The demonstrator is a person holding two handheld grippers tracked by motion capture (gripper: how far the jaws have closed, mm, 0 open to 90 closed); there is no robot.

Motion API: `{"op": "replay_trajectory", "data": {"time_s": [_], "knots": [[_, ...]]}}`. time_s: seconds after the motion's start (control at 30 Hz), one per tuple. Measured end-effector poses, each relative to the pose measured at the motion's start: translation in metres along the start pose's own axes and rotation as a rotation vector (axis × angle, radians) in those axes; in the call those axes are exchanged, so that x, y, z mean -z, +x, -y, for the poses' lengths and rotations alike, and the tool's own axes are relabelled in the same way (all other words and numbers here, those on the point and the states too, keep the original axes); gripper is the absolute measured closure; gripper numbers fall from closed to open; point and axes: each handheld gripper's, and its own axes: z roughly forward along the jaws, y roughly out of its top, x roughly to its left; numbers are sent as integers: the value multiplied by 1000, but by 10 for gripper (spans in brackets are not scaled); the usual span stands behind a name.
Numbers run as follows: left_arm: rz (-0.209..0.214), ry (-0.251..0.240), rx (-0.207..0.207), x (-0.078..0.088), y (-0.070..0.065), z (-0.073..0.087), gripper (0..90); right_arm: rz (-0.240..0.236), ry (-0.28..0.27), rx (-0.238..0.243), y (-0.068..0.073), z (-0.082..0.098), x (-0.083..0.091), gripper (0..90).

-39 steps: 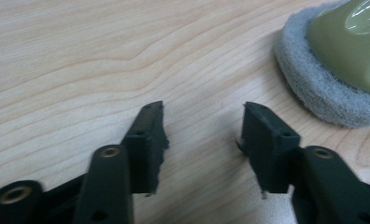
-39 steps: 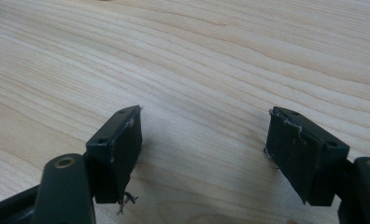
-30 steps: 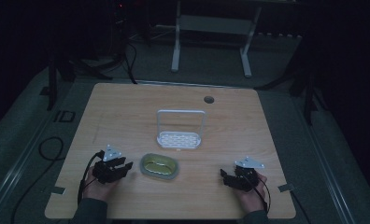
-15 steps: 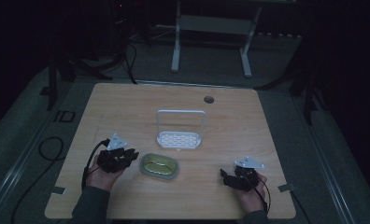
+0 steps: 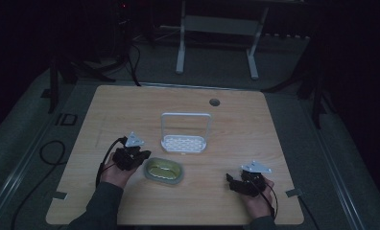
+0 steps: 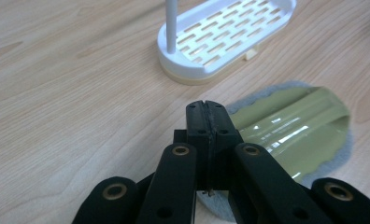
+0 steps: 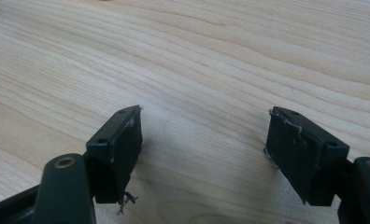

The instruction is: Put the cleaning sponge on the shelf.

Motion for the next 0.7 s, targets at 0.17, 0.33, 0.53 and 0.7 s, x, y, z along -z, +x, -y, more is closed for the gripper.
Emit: {"op": "replay_trajectory", "data": {"time_s": [0.17, 0.33, 0.53, 0.7], "knots": [[5, 21, -11, -8, -2, -1, 900, 0, 0, 0, 0, 0, 0, 265], [12, 38, -25, -15, -3, -1, 900, 0, 0, 0, 0, 0, 0, 264], [21, 49, -25, -19, -3, 0, 900, 1, 0, -1, 0, 0, 0, 265], [28, 54, -21, -19, -4, 3, 900, 1, 0, -1, 0, 0, 0, 265]]}}
